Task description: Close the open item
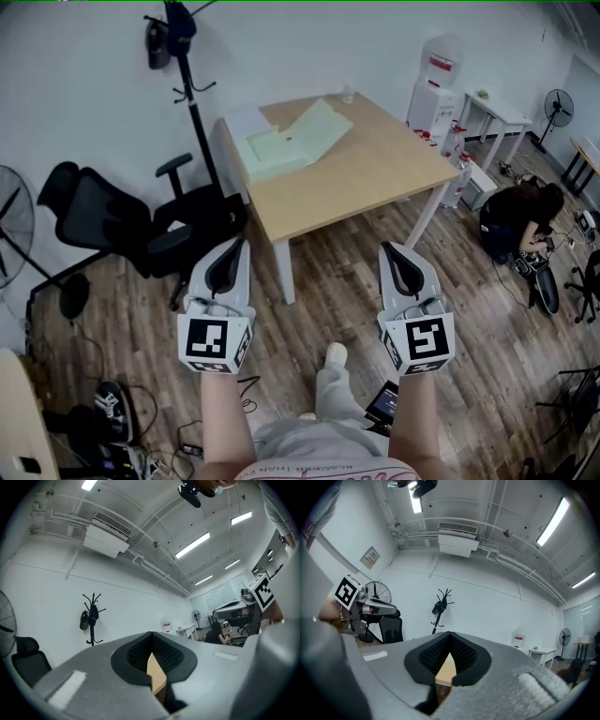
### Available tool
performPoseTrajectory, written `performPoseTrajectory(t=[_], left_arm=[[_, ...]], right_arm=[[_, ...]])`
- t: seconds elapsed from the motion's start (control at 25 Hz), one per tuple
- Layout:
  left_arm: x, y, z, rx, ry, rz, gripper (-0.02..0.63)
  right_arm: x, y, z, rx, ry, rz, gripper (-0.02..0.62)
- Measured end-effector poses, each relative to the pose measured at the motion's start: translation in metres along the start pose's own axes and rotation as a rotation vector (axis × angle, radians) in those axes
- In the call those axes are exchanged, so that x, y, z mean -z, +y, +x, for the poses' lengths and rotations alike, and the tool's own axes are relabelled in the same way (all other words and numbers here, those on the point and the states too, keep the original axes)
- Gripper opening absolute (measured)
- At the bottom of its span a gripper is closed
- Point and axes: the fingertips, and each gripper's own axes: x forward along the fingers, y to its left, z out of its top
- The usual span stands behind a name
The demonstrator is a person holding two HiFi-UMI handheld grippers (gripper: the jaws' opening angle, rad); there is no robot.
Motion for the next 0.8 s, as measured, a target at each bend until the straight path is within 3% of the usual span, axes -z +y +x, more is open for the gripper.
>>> performPoseTrajectory(t=[0.36,0.8], left_arm=[[0.017,0.019,0.074,-0.017,0.016,0.017,0.014],[0.036,0.051,0.173,-0.102,0.040,0.023,0.014]], right_arm=[[0.025,-0.033,0.077,-0.032,0.004,0.023,0.002],[0.043,-0.095,0.186,-0.091,-0.019,0.050,0.002]])
